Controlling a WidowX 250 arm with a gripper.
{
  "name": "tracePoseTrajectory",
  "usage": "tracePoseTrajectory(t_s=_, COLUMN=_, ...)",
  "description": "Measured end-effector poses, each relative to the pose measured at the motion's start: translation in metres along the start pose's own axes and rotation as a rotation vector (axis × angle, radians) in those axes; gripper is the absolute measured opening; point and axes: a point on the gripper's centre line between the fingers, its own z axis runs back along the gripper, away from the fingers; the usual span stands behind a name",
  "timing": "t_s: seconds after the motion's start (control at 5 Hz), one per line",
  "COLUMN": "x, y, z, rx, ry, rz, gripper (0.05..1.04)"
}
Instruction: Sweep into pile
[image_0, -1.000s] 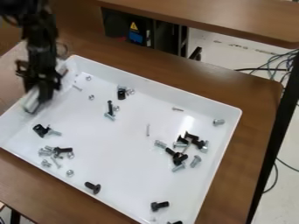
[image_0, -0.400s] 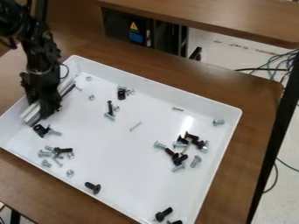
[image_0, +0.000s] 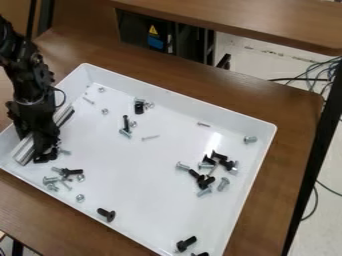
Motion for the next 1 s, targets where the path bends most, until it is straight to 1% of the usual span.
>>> tracePoseTrajectory(t_s=0.2, x=0.010, y=-0.021, z=-0.001, rx=-0.044, ry=-0.029, rz=0.011, gripper=0.364)
tracePoseTrajectory(t_s=0.4, x=0.022, y=-0.053, z=0.002, rx=-0.066, ry=-0.035, rz=-0.021, gripper=0.364)
tracePoseTrajectory(t_s=0.6, x=0.036, y=-0.098, z=0.007, rx=-0.140, ry=-0.069, rz=-0.020, gripper=0.364)
tracePoseTrajectory(t_s=0.8, x=0.043, y=-0.145, z=0.012, rx=-0.194, ry=-0.098, rz=-0.050, gripper=0.364)
tracePoseTrajectory(t_s=1.0, x=0.041, y=-0.199, z=0.018, rx=-0.221, ry=-0.105, rz=-0.147, gripper=0.364)
